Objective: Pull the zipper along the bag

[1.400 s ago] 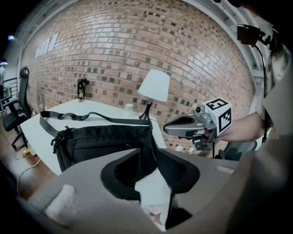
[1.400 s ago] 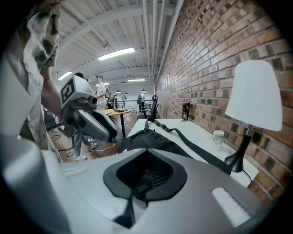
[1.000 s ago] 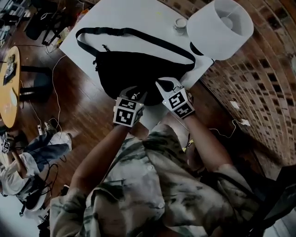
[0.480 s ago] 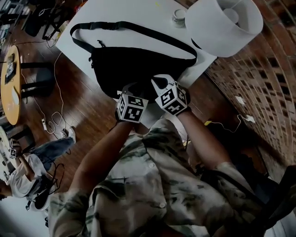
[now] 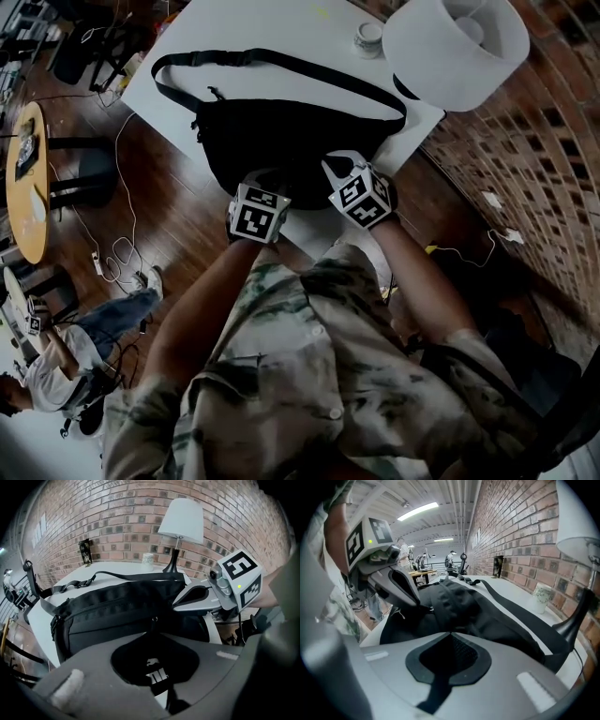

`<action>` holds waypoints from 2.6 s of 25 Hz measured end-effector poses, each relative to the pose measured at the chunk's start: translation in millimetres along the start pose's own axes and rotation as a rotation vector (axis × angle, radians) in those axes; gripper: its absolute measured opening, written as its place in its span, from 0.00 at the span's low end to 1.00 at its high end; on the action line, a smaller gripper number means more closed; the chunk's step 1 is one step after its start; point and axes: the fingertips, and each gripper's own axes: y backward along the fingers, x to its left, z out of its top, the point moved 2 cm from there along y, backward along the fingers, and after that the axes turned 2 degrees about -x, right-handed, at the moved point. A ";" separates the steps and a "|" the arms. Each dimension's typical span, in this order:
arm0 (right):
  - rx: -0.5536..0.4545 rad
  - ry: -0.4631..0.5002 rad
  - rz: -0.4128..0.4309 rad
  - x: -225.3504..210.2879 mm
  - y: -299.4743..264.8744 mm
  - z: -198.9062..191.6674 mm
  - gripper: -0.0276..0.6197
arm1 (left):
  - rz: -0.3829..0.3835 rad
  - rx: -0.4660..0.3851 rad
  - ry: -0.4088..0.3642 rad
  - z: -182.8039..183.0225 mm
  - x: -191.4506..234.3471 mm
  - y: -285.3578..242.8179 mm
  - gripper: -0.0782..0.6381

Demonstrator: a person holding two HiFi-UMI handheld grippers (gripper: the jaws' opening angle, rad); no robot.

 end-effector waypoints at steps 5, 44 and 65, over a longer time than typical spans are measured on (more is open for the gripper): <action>0.062 -0.014 -0.015 0.1 -2.5 0.9 0.05 | -0.122 -0.021 -0.074 6.0 14.8 4.1 0.14; 0.255 -0.272 -0.374 -20.2 0.8 -15.8 0.05 | -0.588 -0.145 -0.256 -9.3 132.3 14.8 0.15; -0.100 -0.114 -0.303 212.4 154.9 -36.3 0.08 | -0.118 -0.389 -0.173 -100.7 65.5 235.1 0.19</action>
